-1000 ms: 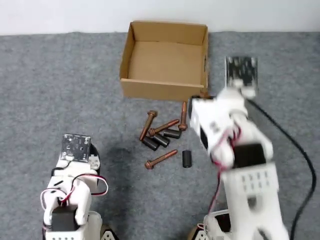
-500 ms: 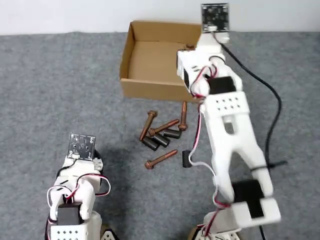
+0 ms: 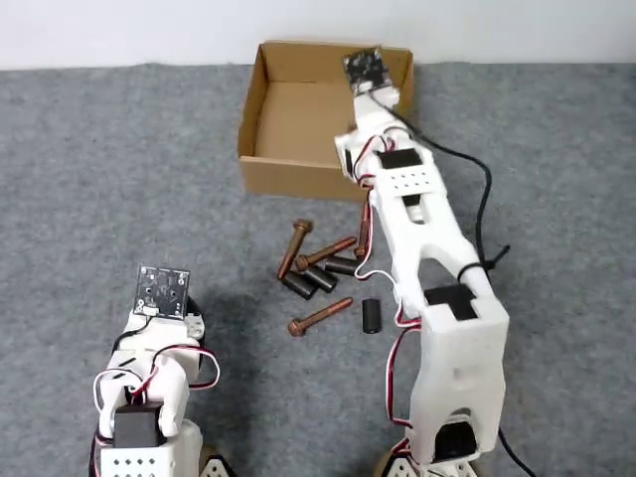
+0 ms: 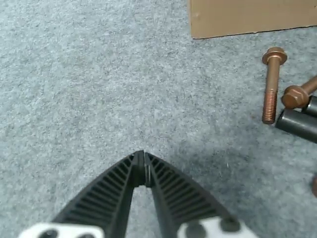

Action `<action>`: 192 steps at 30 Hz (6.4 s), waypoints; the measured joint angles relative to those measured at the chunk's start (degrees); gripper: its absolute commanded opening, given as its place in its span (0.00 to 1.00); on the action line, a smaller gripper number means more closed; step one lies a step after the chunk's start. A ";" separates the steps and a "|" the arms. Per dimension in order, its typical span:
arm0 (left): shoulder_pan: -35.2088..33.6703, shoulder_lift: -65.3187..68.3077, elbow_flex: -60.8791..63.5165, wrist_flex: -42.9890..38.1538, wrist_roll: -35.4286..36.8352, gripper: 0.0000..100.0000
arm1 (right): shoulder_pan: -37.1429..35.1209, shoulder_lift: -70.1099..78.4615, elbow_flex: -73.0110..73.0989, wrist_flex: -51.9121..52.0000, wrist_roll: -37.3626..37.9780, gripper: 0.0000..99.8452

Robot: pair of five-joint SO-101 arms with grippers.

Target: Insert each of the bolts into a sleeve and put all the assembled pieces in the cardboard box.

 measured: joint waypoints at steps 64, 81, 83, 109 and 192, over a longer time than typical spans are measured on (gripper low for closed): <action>0.00 0.00 0.00 -0.70 0.09 0.00 | -12.22 -41.41 44.92 37.71 -22.51 0.16; 0.00 0.00 0.00 -0.70 0.09 0.00 | -8.35 -26.20 45.27 29.19 -22.07 0.03; 0.00 0.00 0.00 -0.70 0.09 0.00 | -8.18 -26.20 45.27 29.19 -22.07 0.01; 8.88 0.00 0.00 1.76 -0.09 0.01 | -3.96 -85.27 46.68 47.38 -21.89 0.01; 21.01 148.04 -120.70 16.79 11.16 0.03 | 17.23 -136.79 78.07 53.71 -21.89 0.01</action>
